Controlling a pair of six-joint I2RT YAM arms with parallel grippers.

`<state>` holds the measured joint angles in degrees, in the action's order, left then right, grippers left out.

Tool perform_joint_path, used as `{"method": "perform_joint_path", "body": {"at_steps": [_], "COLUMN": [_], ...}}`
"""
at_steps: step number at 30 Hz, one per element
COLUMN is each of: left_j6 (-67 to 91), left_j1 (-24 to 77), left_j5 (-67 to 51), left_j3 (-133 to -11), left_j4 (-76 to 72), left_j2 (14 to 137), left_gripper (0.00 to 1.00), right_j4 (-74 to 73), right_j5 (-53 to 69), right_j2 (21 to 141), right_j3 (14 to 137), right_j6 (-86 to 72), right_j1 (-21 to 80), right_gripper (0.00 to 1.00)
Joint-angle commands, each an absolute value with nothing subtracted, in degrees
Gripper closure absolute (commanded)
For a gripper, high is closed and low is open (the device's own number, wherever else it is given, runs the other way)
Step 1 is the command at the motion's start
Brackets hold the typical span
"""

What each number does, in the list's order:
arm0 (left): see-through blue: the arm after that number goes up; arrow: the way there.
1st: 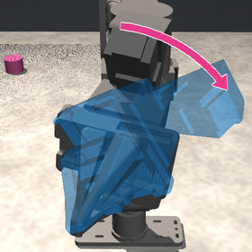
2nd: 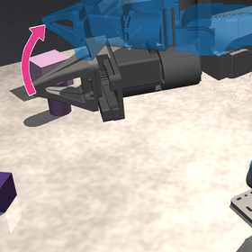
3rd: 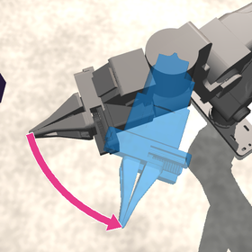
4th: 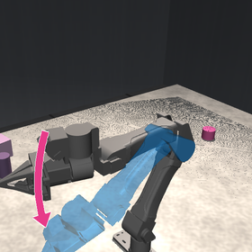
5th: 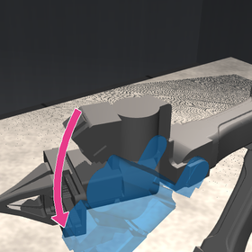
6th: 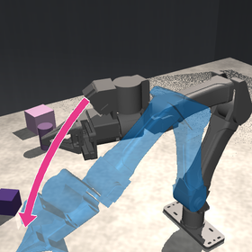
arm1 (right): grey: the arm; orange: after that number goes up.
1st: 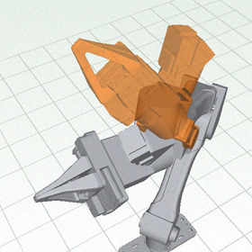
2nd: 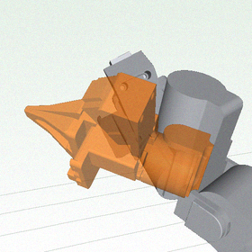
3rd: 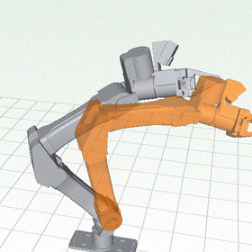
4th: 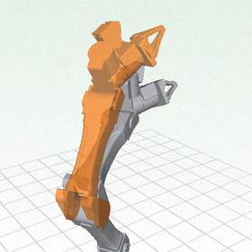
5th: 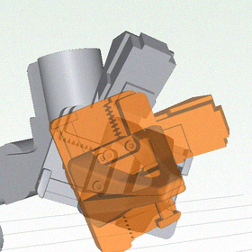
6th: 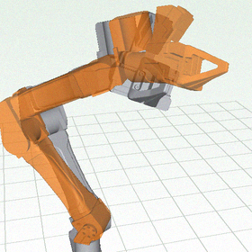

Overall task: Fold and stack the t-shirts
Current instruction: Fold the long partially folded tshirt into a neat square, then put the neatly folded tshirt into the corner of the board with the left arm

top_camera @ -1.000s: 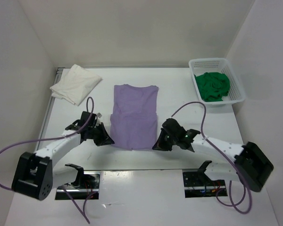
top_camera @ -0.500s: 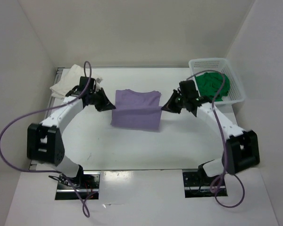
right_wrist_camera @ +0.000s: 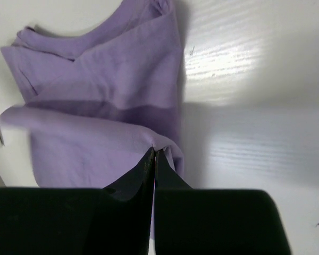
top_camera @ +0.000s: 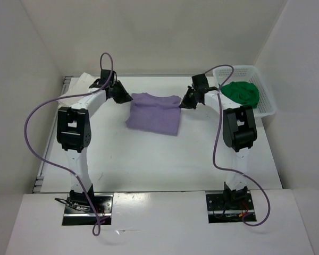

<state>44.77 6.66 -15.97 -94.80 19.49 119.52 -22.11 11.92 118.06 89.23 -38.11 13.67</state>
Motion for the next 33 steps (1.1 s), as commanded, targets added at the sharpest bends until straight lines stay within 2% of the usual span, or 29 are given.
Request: {"method": "perform_joint_path", "body": {"at_steps": [1, 4, 7, 8, 10, 13, 17, 21, 29, 32, 33], "left_j6": [46.3, 48.2, 48.7, 48.7, 47.8, 43.7, 39.8, 38.7, 36.7, 36.7, 36.7], "left_j1": [5.0, 5.0, 5.0, 5.0, 4.5, 5.0, 5.0, 4.5, 7.1, 8.3, 8.3], "left_j5": [-12.6, -12.0, -11.3, -11.3, -13.3, -15.5, -18.3, -22.5, -31.0, -30.9, -30.4], "left_j3": [-98.7, -99.2, -102.5, -104.7, -104.7, -100.9, -90.5, -82.7, -83.7, -84.9, -84.9], "left_j4": [14.9, 11.4, 11.6, 12.7, 12.7, 11.4, 10.0, 7.3, 4.7, 4.7, 4.2], "left_j2": [121.0, 121.0, 123.6, 124.2, 124.7, 124.2, 120.8, 118.6, 125.4, 128.3, 129.0], "left_gripper": [0.78, 0.77, 0.69, 0.66, 0.58, 0.49, 0.35, 0.2, 0.14, 0.29, 0.41], "right_j4": [-19.3, -18.6, -19.4, -19.4, -19.4, -21.3, -23.0, -20.7, -16.4, -15.9, -15.3], "right_j5": [8.1, 7.4, 5.1, 5.1, 5.1, 6.4, 5.8, 6.8, 11.2, 11.3, 11.3], "right_j2": [119.3, 121.6, 124.2, 124.7, 125.2, 125.8, 122.4, 113.0, 101.1, 97.2, 96.3], "right_j3": [94.5, 97.6, 101.8, 102.6, 103.7, 105.9, 103.9, 93.3, 75.9, 71.7, 70.8], "right_j6": [-38.4, -39.9, -41.0, -41.5, -41.5, -40.4, -37.1, -35.9, -36.9, -37.5, -38.1], "right_j1": [12.7, 12.7, 12.7, 12.7, 12.7, 12.7, 12.7, 13.3, 15.1, 15.1, 15.1], "right_gripper": [1.0, 1.0, 1.0, 0.97, 0.74, 0.49, 0.41, 0.4, 0.38, 0.38, 0.38]}}
